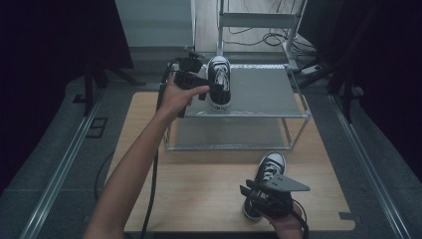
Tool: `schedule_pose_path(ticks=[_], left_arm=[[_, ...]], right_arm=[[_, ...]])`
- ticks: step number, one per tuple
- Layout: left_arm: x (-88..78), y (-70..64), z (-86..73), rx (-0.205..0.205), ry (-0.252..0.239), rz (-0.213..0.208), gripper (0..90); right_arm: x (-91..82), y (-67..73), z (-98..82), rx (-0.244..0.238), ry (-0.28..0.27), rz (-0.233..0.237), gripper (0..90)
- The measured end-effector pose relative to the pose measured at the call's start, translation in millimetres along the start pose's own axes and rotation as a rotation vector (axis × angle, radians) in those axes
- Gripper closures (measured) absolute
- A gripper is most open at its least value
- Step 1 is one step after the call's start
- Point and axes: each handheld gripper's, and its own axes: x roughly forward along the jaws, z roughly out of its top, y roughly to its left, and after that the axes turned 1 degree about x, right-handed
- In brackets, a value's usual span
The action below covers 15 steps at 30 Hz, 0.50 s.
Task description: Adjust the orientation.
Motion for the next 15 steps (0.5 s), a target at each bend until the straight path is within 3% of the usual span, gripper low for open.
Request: schedule_pose_path(ticks=[2,9,12,15], left_arm=[[-8.1,-0.6,-11.6,0.005,-0.006,-0.019,20.3],[-19.1,0.4,-38.9,0.009,-0.025,-0.045,20.3],[-21.2,2.8,-50.2,0.012,-0.024,-0.064,20.3],[-20.3,4.6,-61.2,0.026,-0.014,-0.044,20.3]], right_arm=[[4.6,8.9,-7.8,-0.024,0.033,0.019,80.6],[18.0,28.2,-31.6,-0.070,0.099,0.042,87.8],[22.9,30.1,-43.6,-0.073,0.129,0.040,89.5],[25.4,26.8,-52.3,-0.065,0.146,0.025,90.0]])
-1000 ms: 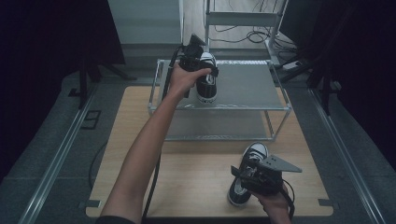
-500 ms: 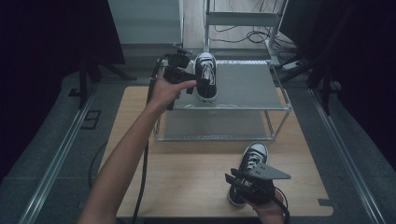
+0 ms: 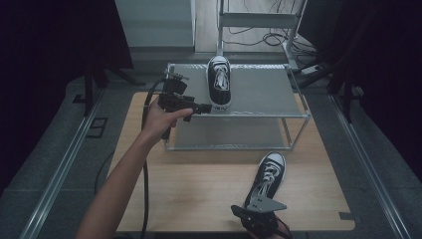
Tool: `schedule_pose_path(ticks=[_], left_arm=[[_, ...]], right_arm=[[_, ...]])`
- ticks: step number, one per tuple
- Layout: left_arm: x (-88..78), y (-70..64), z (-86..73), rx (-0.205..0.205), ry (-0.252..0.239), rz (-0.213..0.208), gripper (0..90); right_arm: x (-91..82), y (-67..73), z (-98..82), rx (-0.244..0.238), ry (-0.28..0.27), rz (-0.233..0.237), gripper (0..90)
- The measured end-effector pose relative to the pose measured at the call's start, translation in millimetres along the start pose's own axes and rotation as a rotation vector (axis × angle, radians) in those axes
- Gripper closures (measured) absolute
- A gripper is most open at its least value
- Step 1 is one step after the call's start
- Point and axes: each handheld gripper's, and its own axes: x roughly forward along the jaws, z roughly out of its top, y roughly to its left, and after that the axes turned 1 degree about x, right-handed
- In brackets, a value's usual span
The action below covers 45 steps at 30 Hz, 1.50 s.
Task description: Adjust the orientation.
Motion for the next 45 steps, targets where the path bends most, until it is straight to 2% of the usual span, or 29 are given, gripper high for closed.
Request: schedule_pose_path(ticks=[2,3,7,15,24,27,31,35,37,38,40,42,44,45], left_arm=[[1.7,2.4,-10.1,-0.010,0.001,-0.016,20.2],[1.7,2.4,-10.1,-0.010,0.001,-0.016,20.3],[5.5,2.8,-22.0,-0.003,0.014,-0.011,20.3],[13.4,-0.5,-48.7,0.016,0.054,-0.023,20.3],[16.8,9.0,-88.7,-0.009,0.082,-0.029,20.3],[18.5,11.4,-104.3,-0.021,0.086,-0.042,20.3],[25.0,11.2,-125.4,-0.025,0.105,-0.050,20.3],[32.8,9.2,-143.1,-0.022,0.118,-0.061,20.2],[36.3,8.6,-149.9,-0.030,0.118,-0.070,20.3],[38.2,8.1,-152.7,-0.031,0.120,-0.076,20.3],[41.5,7.2,-157.4,-0.031,0.124,-0.078,20.4],[44.0,6.9,-161.6,-0.033,0.128,-0.081,20.4],[46.1,7.2,-166.3,-0.036,0.128,-0.072,20.5],[47.1,7.7,-168.8,-0.037,0.129,-0.066,20.4]], right_arm=[[0.4,-2.9,-5.2,0.000,0.000,-0.009,90.0],[0.4,-2.9,-5.2,0.000,0.000,-0.009,90.0],[0.3,-4.3,-8.5,-0.044,0.009,-0.061,90.0],[-12.4,-14.2,-16.1,-0.046,0.010,-0.036,90.0],[-28.5,-25.0,-23.8,-0.023,0.025,-0.021,90.0],[-34.4,-28.7,-26.0,-0.020,0.036,-0.027,90.0],[-42.6,-36.9,-31.4,-0.011,0.055,-0.060,90.0],[-54.3,-49.8,-38.2,0.004,0.050,-0.139,90.0],[-64.5,-67.6,-44.5,0.056,0.025,-0.176,90.0],[-64.5,-67.6,-44.5,0.056,0.025,-0.176,90.0],[-69.1,-79.9,-47.7,0.083,0.018,-0.200,90.0],[-71.3,-91.5,-51.5,0.065,0.038,-0.268,90.0],[-75.7,-104.7,-55.3,0.101,0.011,-0.237,90.0],[-77.2,-109.7,-56.6,0.102,0.010,-0.240,90.0]])
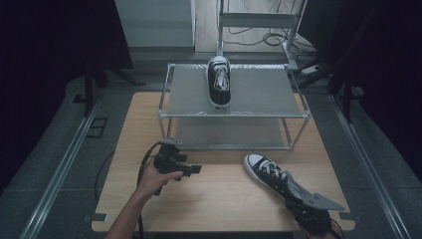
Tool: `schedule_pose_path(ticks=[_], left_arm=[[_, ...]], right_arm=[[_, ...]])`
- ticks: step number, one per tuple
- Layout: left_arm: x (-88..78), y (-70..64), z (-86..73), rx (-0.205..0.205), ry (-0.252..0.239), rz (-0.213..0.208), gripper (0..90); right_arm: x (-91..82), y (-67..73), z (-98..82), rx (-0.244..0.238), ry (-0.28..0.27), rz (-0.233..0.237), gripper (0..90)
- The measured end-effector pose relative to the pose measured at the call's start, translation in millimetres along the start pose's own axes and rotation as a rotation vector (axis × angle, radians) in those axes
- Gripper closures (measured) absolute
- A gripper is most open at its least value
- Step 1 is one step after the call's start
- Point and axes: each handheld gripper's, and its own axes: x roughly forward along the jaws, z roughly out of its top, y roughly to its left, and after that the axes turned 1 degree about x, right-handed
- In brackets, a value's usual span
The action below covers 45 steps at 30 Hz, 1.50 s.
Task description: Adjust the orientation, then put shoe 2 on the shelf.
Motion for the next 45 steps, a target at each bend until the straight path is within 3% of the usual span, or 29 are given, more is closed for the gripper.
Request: schedule_pose_path(ticks=[6,9,11,12,13,16,18,23,32,41,45], left_arm=[[4.1,6.2,-12.2,-0.028,0.001,0.003,20.6],[4.6,7.7,-17.8,-0.034,-0.004,0.008,20.8],[8.0,8.6,-22.7,-0.031,0.006,0.024,20.8],[8.0,8.6,-22.7,-0.031,0.006,0.024,20.8],[10.7,9.4,-25.4,-0.034,0.010,0.026,20.9],[13.4,9.7,-27.9,-0.034,0.015,0.027,21.0],[16.2,9.3,-29.8,-0.034,0.025,0.036,21.2],[19.7,7.7,-33.2,-0.029,0.036,0.050,21.5],[28.0,6.1,-38.2,-0.026,0.058,0.053,21.6],[30.0,4.5,-43.7,-0.027,0.070,0.055,21.7],[29.8,5.0,-43.8,-0.029,0.067,0.050,21.8]], right_arm=[[-1.2,-11.6,-1.9,0.013,-0.022,0.032,90.0],[-6.8,-8.7,-0.6,0.019,-0.052,0.059,81.1],[-13.4,-5.5,4.2,0.005,-0.086,0.048,72.6],[-13.4,-5.5,4.2,0.005,-0.086,0.048,72.6],[-19.8,-3.7,11.3,-0.015,-0.111,0.041,60.6],[-24.0,-4.3,19.4,-0.033,-0.115,0.044,53.7],[-26.1,-7.1,28.4,-0.046,-0.106,0.043,44.4],[-22.4,-20.7,54.1,-0.084,-0.044,0.039,28.4],[1.8,-31.8,82.2,-0.109,0.084,0.077,27.1],[27.1,-25.0,100.3,-0.155,0.199,0.105,23.7],[39.0,-20.6,102.6,-0.178,0.293,0.097,21.3]])
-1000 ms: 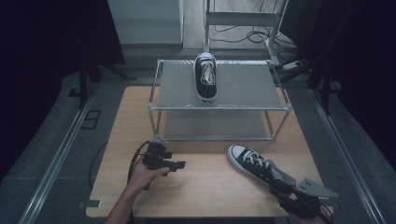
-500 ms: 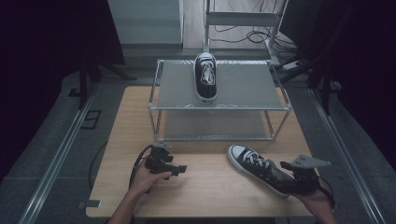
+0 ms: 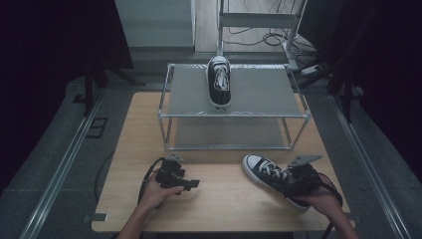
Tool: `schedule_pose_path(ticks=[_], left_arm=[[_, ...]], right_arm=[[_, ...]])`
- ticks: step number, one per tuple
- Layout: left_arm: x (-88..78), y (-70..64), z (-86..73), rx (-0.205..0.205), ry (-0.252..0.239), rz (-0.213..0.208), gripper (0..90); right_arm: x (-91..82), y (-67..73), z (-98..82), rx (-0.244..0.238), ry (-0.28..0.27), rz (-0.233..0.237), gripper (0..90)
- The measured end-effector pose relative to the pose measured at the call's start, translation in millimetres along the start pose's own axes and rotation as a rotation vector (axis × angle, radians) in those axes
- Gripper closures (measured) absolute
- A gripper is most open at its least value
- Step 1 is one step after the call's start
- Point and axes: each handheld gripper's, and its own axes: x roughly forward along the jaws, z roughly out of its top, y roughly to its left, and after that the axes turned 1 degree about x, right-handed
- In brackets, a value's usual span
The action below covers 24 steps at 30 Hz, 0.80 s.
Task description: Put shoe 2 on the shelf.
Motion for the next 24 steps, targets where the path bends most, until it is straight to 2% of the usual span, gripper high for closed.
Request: schedule_pose_path(ticks=[3,6,12,16,20,24], left_arm=[[-0.3,0.3,-0.7,-0.003,-0.004,-0.003,21.7],[-1.3,0.7,-1.1,-0.008,-0.008,-0.006,21.7],[-1.7,0.6,-1.2,-0.010,-0.011,-0.006,21.9],[-0.2,1.0,-1.0,-0.013,-0.005,-0.005,22.0],[-0.2,0.2,-1.2,-0.010,-0.005,-0.010,21.9],[-1.1,0.9,-1.2,-0.015,-0.010,-0.010,22.0]], right_arm=[[7.0,-2.3,0.6,0.008,0.035,-0.019,19.3],[9.3,-5.0,2.0,0.028,0.060,-0.010,19.0],[19.8,-7.5,11.8,0.031,0.179,-0.050,15.7],[23.7,-8.8,14.9,0.027,0.216,-0.080,14.2],[28.9,-10.1,18.1,0.027,0.252,-0.069,12.7],[36.6,-7.9,19.8,0.006,0.303,-0.068,10.6]])
